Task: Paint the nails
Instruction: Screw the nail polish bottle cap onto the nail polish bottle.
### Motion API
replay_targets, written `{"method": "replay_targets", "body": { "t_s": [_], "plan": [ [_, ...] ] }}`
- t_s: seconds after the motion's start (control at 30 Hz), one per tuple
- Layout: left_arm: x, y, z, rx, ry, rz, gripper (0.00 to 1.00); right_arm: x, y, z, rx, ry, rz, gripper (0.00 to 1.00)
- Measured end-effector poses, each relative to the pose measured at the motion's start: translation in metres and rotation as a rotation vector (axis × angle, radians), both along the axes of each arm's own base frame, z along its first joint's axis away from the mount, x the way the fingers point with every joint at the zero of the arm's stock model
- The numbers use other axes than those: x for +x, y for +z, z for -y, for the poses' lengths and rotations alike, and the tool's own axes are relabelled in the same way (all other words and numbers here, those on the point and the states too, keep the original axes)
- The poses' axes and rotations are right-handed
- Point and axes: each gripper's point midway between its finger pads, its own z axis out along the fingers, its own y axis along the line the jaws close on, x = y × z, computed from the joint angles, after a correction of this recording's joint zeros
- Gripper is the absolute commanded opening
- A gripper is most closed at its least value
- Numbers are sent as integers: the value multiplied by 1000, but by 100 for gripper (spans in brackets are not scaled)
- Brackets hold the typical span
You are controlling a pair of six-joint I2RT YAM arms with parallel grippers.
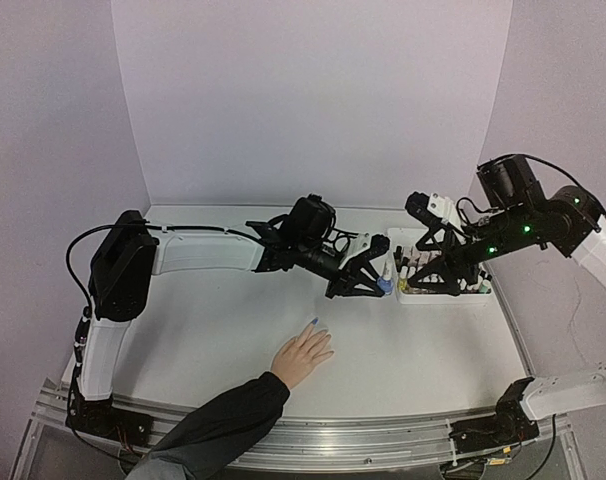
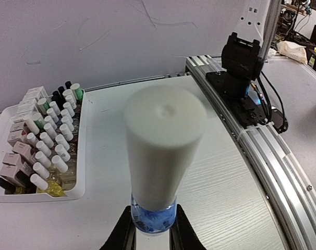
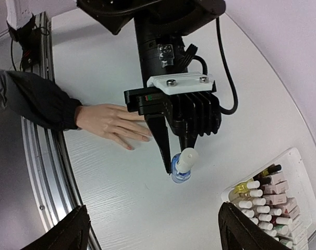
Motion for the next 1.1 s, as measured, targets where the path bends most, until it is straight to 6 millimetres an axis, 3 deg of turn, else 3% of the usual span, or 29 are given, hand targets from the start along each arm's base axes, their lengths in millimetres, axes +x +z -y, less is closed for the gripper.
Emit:
{"method": "replay_targets", "body": {
  "t_s": [0.17, 0.43, 0.7, 1.1],
  "plan": [
    [-9, 0, -3, 4, -50, -10, 0, 6, -17, -8, -68, 108, 24, 80],
    [-14, 1, -5, 9, -75, -26, 0, 21, -32, -26, -74, 210, 28, 55],
    [-14, 1, -5, 12, -79, -31, 0, 25, -26, -35, -27, 238, 58, 46],
    [-13, 14, -2, -13, -84, -18, 0, 31, -37, -39, -24, 232, 47, 35]
  ]
}}
